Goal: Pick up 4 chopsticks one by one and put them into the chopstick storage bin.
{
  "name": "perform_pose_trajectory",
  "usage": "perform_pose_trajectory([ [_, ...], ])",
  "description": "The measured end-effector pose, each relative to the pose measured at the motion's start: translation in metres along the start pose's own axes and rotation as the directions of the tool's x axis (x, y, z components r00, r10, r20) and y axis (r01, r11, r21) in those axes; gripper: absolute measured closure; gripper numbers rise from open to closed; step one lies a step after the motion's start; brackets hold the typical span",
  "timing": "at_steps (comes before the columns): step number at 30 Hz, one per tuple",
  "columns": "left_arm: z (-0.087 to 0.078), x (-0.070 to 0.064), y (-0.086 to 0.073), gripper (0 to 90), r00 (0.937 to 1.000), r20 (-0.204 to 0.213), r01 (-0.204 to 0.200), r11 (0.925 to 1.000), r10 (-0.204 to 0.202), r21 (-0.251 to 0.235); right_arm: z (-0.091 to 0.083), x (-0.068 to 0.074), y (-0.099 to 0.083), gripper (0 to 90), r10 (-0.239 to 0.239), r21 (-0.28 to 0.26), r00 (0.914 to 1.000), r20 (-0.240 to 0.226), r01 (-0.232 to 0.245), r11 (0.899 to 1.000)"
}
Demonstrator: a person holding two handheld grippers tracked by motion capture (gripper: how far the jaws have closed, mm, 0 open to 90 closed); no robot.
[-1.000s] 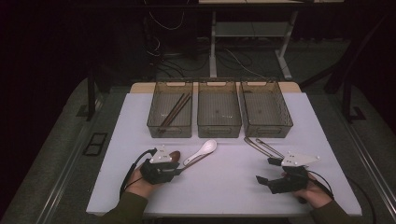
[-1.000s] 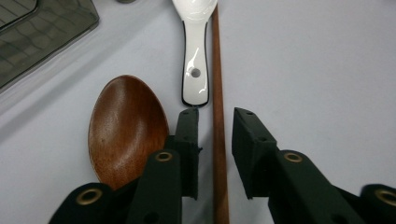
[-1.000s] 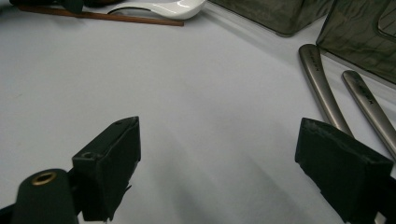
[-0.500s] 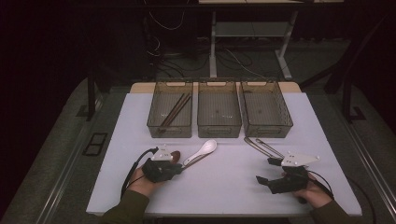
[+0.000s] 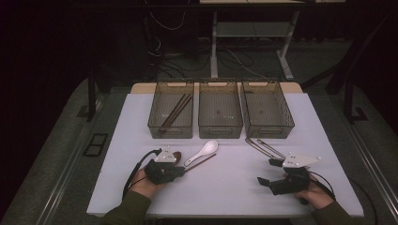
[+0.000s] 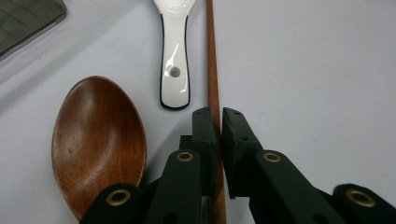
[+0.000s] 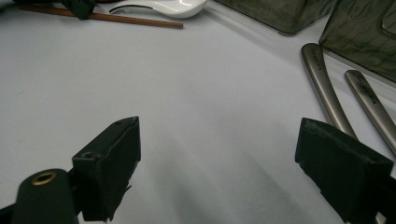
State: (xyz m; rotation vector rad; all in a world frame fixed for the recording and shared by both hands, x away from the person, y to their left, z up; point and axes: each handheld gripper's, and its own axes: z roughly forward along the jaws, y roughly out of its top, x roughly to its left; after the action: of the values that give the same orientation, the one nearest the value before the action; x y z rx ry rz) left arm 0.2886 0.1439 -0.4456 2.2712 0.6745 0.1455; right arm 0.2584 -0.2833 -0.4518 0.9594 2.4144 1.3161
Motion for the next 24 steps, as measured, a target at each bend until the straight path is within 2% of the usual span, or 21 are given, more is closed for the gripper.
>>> perform_pose_trajectory([
  [4,-0.001,0.0,0.002,83.6,1.0,0.006,0.002,1.0,-0.002,-0.003,0.0,0.0,0.0,14.1,0.001,-0.002,1.0,-0.004,-0.001,1.0],
  [9,-0.003,-0.002,0.004,83.6,0.9996,0.017,0.024,0.9997,-0.024,-0.005,0.0,0.001,0.0,14.2,-0.001,-0.001,1.0,-0.005,0.001,1.0],
  [11,-0.004,-0.002,0.006,83.7,0.9997,0.023,0.011,0.9999,-0.011,-0.006,0.0,0.001,0.0,14.1,-0.001,-0.001,1.0,-0.005,0.001,1.0],
  [13,-0.004,-0.005,0.007,83.7,0.9989,0.034,0.034,0.9992,-0.034,-0.02,0.0,0.001,0.0,14.2,-0.001,-0.002,1.0,-0.005,0.001,1.0],
  [16,-0.005,-0.007,0.009,83.7,0.9983,0.047,0.037,0.999,-0.036,-0.024,0.0,0.001,0.0,14.1,-0.003,-0.002,1.0,-0.005,0.003,1.0],
  [17,-0.006,-0.007,0.01,83.6,0.9985,0.05,0.025,0.9994,-0.024,-0.022,0.0,0.001,0.0,14.2,-0.003,-0.002,1.0,-0.006,0.003,1.0],
  [24,-0.012,-0.01,0.014,83.7,0.9957,0.075,0.058,0.9976,-0.055,-0.037,0.0,0.001,0.0,14.2,-0.004,-0.002,1.0,-0.005,0.004,1.0],
])
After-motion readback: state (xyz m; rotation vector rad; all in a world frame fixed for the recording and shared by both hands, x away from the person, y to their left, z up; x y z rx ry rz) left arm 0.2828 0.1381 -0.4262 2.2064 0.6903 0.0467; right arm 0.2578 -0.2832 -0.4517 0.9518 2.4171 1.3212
